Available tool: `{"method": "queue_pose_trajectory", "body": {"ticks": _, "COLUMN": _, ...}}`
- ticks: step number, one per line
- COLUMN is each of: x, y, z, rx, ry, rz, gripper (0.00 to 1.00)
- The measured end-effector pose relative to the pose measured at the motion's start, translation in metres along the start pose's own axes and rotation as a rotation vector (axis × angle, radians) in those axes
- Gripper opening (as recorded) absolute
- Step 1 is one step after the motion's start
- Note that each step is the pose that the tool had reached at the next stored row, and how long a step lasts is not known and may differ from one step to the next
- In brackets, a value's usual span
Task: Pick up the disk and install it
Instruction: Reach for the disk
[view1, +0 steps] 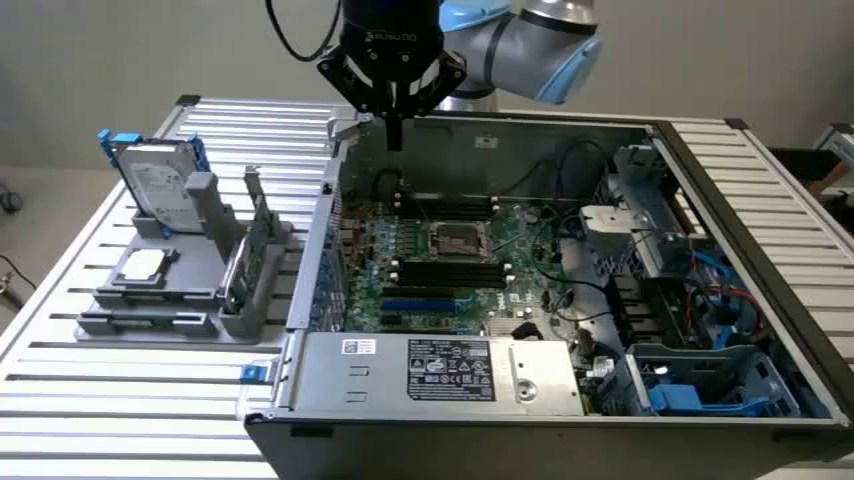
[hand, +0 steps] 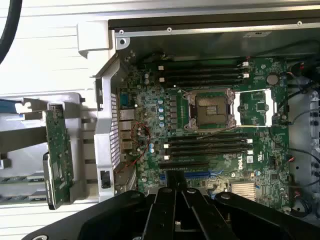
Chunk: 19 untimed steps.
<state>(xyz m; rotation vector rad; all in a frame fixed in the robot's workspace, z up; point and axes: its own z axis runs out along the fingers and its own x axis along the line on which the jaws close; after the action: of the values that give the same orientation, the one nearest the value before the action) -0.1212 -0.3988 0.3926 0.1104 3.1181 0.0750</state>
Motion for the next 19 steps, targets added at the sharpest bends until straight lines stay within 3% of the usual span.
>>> {"method": "queue_pose_trajectory", "body": {"ticks": 14, "x": 0.000, "y": 0.0000, "z": 0.0000, "rx": 0.0000, "ry": 0.0000, "rz": 0.000, "gripper": 0.11}}
{"method": "queue_pose_trajectory", "body": {"ticks": 19, "x": 0.018, "y": 0.0055, "z": 0.0003, "rx": 0.0010, "ry": -0.0001, "rz": 0.000, "gripper": 0.11}}
